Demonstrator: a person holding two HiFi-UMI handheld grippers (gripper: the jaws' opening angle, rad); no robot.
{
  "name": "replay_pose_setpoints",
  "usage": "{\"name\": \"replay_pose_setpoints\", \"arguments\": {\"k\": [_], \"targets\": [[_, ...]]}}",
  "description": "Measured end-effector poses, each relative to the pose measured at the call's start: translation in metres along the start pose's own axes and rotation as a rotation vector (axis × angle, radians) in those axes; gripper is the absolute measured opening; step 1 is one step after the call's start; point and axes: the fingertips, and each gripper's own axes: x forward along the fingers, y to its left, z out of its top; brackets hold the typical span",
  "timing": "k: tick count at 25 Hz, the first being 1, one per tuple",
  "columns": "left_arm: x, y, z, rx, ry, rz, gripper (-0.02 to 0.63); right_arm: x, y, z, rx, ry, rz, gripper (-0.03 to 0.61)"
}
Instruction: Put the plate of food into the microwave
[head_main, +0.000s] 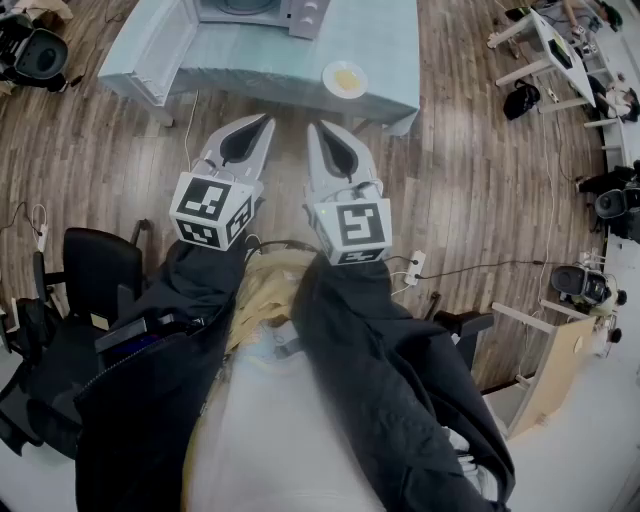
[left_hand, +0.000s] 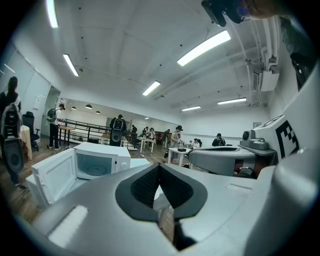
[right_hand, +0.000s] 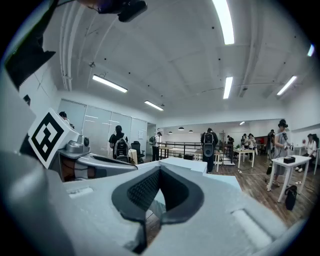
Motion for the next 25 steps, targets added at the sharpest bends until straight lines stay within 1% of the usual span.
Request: {"name": "replay_pose_setpoints", "arguments": {"k": [5,13,20,25], "targets": [[-0.008,0.004,-0.003,-0.007,0.004,-0.003,-0.005,0.000,0.010,-0.002,0.004,0.006,0.000,0.000],[-0.015,0.015,-0.012,-0.039,0.027,-0.015,-0.005,0.005,0.019,-0.018,0.021,0.048,-0.013,0.000],[-0.036,0.038,-0.023,-0.074,0.062,-0.047,-0.005,0.015,0.052,-0.024,0.039,0.079,-0.027,0.002],[-0.045,0.040,-0.035,-0.089,0.076,-0.075,-0.005,0.012,0.064,-0.037,0.044,0.102,-0.045,0.002]]}}
